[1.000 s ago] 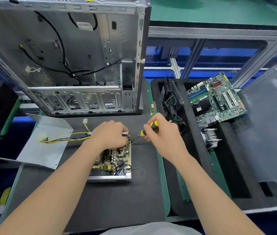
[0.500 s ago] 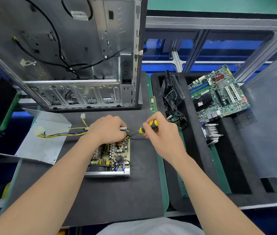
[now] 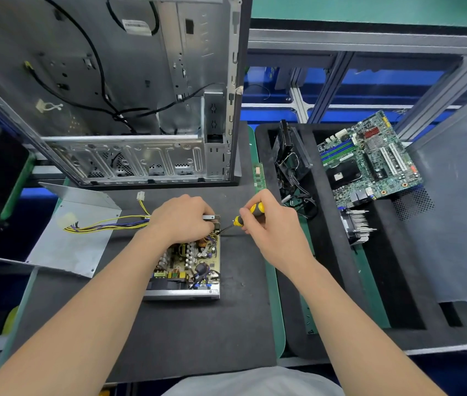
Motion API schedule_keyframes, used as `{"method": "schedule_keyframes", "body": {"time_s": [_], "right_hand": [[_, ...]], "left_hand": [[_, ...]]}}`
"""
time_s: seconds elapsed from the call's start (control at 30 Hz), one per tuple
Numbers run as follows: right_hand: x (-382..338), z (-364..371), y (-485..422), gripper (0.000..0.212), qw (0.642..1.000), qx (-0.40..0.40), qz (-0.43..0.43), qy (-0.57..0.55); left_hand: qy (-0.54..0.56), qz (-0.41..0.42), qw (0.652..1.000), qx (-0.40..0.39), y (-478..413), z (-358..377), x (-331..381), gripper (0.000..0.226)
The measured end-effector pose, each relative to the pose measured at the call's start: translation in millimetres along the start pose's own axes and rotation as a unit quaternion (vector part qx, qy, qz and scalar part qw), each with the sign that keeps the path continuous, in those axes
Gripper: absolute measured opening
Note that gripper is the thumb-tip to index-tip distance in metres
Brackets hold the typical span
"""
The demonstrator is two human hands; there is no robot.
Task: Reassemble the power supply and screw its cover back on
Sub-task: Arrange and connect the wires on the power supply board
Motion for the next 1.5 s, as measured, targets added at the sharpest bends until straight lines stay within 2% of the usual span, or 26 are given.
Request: {"method": "schedule_keyframes", "body": {"time_s": [0.2,0.43,0.57,0.8,0.9,1.0,1.17,1.27,1.33,1.43,1.5], "right_hand": [[-2.2,3.1,0.7,0.012,1.0,-0.011,-0.017,0.007],[-22.7,20.1,1.7,0.013,0.983,-0.092,-0.119,0.107],[-25.9,23.2,1.3,0.016,0.981,-0.095,-0.13,0.11],[-41.9,26.7,-4.7,0.011,0.967,-0.144,-0.172,0.12],[-52.9,26.1,-12.7,0.013,0.965,-0.126,-0.182,0.137],[-58.1,27.0,-18.9,0.032,0.968,-0.079,-0.167,0.17],[-58.0,29.4,-25.7,0.05,0.966,-0.008,-0.119,0.231],[-61.0,29.4,-28.2,0.049,0.963,-0.017,-0.117,0.243],[-64.8,28.5,-26.9,0.036,0.964,-0.056,-0.135,0.222],[-76.8,25.2,-19.5,0.013,0.953,-0.129,-0.211,0.178],[-81.2,24.0,-18.7,0.015,0.937,-0.166,-0.241,0.192]], "left_hand": [[0.002,0.004,1.0,0.001,-1.4,1.0,-0.9,0.025],[-0.007,0.01,1.0,0.003,-2.5,2.1,-1.1,0.019],[-0.004,0.012,1.0,0.008,-3.3,2.2,-1.6,0.016],[-0.006,0.035,0.999,0.026,-2.2,2.0,-0.1,0.024],[0.012,0.056,0.997,0.056,1.4,-2.7,2.3,0.027],[0.02,0.071,0.995,0.074,4.5,-6.0,4.5,0.034],[0.021,0.052,0.991,0.119,12.4,-11.0,4.1,0.008],[0.015,0.029,0.986,0.164,16.6,-13.1,3.5,0.036],[0.0,0.036,0.986,0.165,15.9,-12.2,5.9,0.039],[-0.024,0.032,0.985,0.166,13.2,-11.7,3.2,0.049],[-0.04,0.033,0.984,0.169,11.0,-9.5,0.9,0.054]]}}
Point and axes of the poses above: each hand's wrist, its own y-axis away from the middle knuckle, its own z-axis out of the palm, x = y × z, the point moved 8 cm from there along -y, towards the middle knuckle, and after that the axes turned 1 degree about -y, right-handed, at the moved point
